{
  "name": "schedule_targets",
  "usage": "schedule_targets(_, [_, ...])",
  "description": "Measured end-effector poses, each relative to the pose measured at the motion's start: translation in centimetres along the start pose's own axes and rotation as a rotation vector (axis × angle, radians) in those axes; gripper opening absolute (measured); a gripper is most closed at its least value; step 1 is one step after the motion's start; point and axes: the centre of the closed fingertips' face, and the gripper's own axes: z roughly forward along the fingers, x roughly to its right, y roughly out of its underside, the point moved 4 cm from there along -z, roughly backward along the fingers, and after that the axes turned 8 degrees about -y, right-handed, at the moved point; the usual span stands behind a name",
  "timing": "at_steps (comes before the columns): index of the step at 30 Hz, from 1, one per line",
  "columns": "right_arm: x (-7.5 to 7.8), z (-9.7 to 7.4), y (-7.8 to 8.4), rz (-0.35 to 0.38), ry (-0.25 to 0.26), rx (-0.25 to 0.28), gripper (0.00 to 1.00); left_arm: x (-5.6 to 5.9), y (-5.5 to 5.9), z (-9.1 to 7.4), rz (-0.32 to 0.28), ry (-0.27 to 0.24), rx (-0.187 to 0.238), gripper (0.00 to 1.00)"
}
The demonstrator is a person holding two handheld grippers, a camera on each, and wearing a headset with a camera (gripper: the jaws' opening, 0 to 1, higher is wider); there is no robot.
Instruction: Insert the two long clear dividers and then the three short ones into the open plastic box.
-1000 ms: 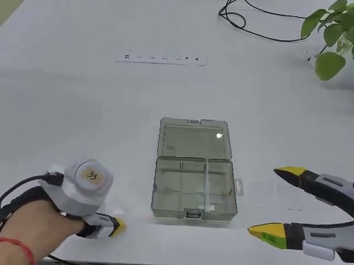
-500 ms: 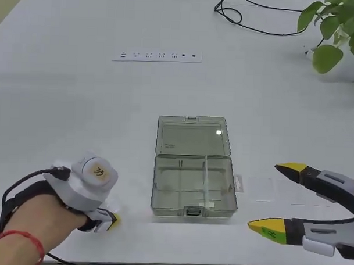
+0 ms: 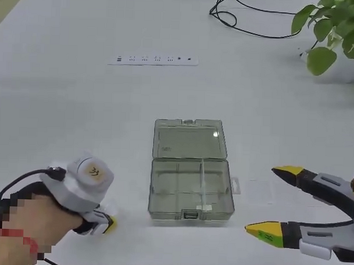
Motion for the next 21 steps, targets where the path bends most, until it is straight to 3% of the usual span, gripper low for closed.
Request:
schedule_targets(9, [-0.2, 0.2, -0.1, -0.001, -0.001, -0.010, 0.80, 0.0, 0.2, -0.2, -0.049, 0.018, 0.024, 0.30])
schedule_targets(21, [-0.8, 0.8, -0.9, -0.012, -0.010, -0.028, 0.80, -0.1, 0.6, -1.3, -0.214, 0.063, 0.110, 0.30])
